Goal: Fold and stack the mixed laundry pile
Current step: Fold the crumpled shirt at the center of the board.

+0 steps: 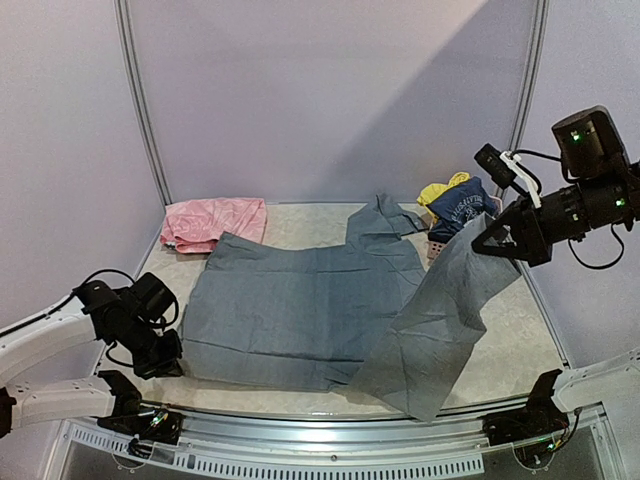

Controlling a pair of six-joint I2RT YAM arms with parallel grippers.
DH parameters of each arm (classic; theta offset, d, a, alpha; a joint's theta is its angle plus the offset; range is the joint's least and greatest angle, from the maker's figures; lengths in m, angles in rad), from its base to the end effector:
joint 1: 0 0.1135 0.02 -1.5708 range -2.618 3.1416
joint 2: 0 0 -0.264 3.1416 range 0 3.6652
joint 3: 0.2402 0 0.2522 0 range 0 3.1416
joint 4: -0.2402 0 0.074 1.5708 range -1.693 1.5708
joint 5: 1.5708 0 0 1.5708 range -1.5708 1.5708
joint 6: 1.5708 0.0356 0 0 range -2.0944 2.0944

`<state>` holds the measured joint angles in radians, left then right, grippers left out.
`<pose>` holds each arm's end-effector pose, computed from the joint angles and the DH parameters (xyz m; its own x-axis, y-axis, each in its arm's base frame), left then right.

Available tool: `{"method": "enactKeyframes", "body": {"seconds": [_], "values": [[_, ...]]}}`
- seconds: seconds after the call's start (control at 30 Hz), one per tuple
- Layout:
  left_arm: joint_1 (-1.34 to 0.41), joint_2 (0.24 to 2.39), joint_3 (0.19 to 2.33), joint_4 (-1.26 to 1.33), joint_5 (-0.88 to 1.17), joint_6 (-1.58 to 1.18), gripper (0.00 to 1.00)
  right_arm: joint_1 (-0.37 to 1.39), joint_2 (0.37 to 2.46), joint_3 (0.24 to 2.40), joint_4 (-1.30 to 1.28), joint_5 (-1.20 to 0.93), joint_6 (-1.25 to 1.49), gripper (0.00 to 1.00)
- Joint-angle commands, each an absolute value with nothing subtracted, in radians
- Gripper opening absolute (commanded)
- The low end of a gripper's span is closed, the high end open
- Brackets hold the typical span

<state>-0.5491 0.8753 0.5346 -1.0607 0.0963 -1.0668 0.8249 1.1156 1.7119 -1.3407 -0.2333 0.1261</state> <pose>0.1008 -0.0657 0.1830 -0.8731 -0.4876 0.0016 -0.4787 0.8564 -0.1934 0.0977 0.1178 0.4642 -0.5605 -0.4263 -0.7100 -0.7655 0.5937 0.2479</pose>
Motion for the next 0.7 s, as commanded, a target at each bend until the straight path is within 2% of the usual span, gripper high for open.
{"method": "enactKeyframes", "body": {"seconds": [0.0,0.4,0.67], "values": [[-0.535,0.89,0.615,-1.141,0.075,-1.084,0.0,0.832,1.148,1.803,-1.403,-0.162,0.034,0.0],[-0.534,1.07,0.87,-1.196,0.045,-1.083,0.0,0.832,1.261,2.066,-1.382,-0.018,-0.142,0.0],[-0.484,1.241,1.019,-1.2,0.01,-1.014,0.0,0.833,1.356,2.125,-1.377,0.072,-0.263,0.0]]}}
